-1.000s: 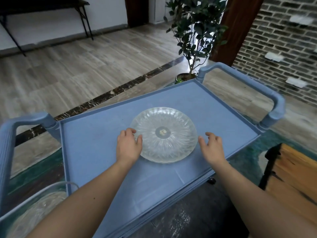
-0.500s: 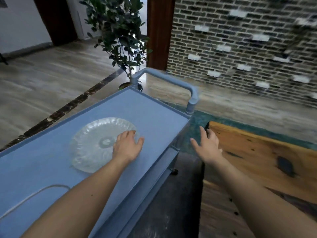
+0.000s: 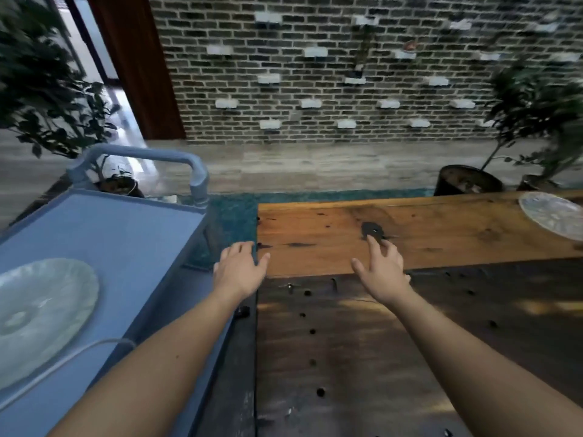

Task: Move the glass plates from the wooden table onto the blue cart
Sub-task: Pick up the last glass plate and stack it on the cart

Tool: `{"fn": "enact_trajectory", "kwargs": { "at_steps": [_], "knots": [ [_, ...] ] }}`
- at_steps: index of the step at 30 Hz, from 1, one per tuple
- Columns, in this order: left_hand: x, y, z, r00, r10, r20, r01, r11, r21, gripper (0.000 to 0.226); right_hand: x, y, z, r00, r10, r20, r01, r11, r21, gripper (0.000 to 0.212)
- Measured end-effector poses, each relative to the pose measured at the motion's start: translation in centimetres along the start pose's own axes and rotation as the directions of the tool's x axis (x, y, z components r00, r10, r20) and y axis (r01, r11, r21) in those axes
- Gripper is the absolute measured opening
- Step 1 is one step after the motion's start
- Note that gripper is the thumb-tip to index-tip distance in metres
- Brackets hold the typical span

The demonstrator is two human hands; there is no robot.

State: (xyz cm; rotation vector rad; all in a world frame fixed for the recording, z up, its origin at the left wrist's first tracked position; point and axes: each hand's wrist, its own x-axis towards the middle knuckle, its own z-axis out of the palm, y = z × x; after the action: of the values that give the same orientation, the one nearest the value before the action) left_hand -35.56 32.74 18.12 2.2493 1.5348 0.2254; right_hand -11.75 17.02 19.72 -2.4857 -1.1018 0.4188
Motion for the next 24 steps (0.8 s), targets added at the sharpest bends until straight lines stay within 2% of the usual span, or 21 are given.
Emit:
{"fn": "enact_trajectory", "kwargs": {
  "at_steps": [4, 11, 24],
  "knots": [
    [-1.3, 8.9, 3.7, 0.992, 0.104, 0.072, -0.107, 0.993, 0.041, 0.066, -0.7, 8.4, -3.9, 0.995, 0.095, -0.03, -0.093, 0.995, 0.046, 0.065],
    [-4.0, 22.4, 11.4, 0.968, 0.206, 0.142, -0.218, 0.973, 0.076, 0.065, -2.0, 22.2, -8.7, 0.975, 0.22, -0.038, -0.215, 0.97, 0.112, 0.065],
    [-6.4, 41.6, 23.3, 0.879, 0.397, 0.265, -0.425, 0.904, 0.056, 0.068, -4.4, 40.0, -16.5, 0.903, 0.414, -0.119, -0.397, 0.907, 0.142, 0.064]
  ]
}}
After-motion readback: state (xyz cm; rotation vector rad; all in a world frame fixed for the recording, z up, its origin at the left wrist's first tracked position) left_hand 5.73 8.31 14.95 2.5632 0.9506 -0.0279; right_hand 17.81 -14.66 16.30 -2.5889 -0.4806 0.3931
